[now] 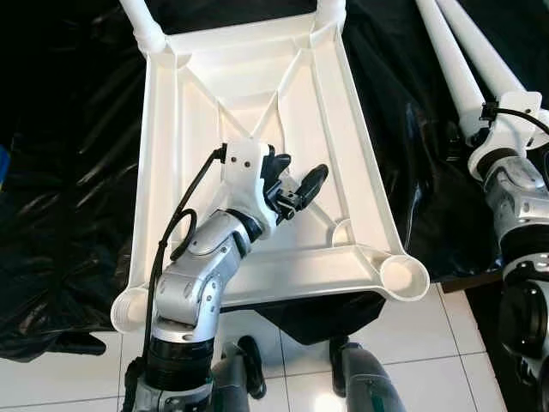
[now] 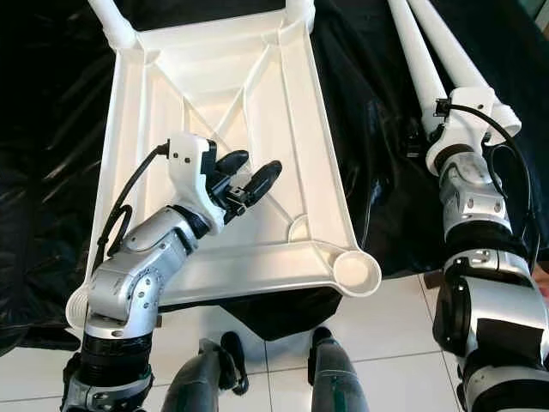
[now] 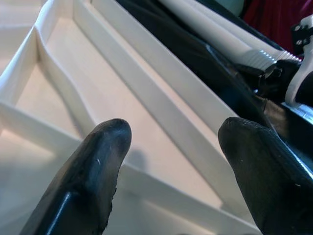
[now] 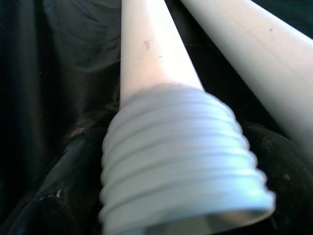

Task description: Building children table

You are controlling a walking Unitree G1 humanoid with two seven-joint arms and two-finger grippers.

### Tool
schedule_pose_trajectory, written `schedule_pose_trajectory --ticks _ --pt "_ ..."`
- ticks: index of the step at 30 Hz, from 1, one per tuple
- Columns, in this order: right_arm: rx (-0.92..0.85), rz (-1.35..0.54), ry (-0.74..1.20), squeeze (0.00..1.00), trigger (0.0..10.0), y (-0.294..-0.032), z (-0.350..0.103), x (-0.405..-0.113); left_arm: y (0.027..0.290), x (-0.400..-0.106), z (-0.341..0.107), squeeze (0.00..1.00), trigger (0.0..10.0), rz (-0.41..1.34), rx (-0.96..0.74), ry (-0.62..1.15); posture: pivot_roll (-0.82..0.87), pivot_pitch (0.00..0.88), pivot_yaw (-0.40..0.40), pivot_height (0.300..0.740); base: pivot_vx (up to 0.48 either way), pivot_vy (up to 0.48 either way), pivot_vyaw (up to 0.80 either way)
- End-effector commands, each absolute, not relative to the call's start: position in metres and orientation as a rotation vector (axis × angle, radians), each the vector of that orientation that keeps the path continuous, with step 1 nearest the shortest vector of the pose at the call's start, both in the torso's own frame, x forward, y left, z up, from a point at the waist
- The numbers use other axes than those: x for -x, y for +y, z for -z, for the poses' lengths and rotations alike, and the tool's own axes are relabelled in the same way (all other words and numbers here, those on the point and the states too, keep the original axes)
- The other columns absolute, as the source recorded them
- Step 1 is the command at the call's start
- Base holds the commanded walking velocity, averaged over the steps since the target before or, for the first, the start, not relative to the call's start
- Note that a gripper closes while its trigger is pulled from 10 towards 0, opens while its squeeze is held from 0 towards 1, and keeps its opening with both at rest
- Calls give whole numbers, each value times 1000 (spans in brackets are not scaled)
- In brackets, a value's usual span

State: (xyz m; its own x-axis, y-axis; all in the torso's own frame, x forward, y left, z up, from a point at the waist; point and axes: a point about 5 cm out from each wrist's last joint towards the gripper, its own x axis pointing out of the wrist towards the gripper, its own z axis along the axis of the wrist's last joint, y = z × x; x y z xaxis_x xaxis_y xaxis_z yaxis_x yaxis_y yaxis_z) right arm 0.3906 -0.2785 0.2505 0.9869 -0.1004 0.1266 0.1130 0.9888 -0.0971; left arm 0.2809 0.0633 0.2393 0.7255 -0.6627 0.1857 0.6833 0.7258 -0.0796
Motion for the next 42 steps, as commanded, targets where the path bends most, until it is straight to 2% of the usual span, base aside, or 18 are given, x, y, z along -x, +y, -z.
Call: schedule_pose_trajectory --ticks 1,2,3,21,22,27,33,34,42 --pt "93 79 -49 0 10000 -277 -233 -391 63 -276 -238 0 10000 751 152 -139 -71 376 88 740 0 0 0" --pt "94 72 -47 0 10000 -277 -233 -391 63 -276 -238 0 10000 751 154 -138 -71 376 88 740 0 0 0" --pt "88 64 -48 0 0 -277 -233 -392 63 -276 -239 0 10000 751 155 -137 -70 376 89 740 0 0 0" --pt "19 -106 -243 0 0 -266 -229 -381 63 -277 -241 0 10000 736 164 -131 -68 350 94 740 0 0 0" --pt "29 -97 -300 0 10000 -261 -228 -377 63 -279 -239 0 10000 722 162 -114 -70 326 92 740 0 0 0" --pt "16 -96 -468 0 10000 -244 -229 -359 70 -290 -236 0 10000 648 151 -77 -70 295 77 740 0 0 0" --pt "-13 -114 -520 0 10000 -236 -235 -351 71 -296 -235 0 10000 625 151 -52 -69 278 68 740 0 0 0" --pt "-30 -118 -547 0 10000 -231 -239 -348 73 -298 -236 0 10000 611 148 -53 -65 252 52 740 0 0 0" --pt "-96 -165 -748 0 10000 -198 -259 -320 84 -312 -252 0 10000 534 142 -144 -57 183 33 740 0 0 0"
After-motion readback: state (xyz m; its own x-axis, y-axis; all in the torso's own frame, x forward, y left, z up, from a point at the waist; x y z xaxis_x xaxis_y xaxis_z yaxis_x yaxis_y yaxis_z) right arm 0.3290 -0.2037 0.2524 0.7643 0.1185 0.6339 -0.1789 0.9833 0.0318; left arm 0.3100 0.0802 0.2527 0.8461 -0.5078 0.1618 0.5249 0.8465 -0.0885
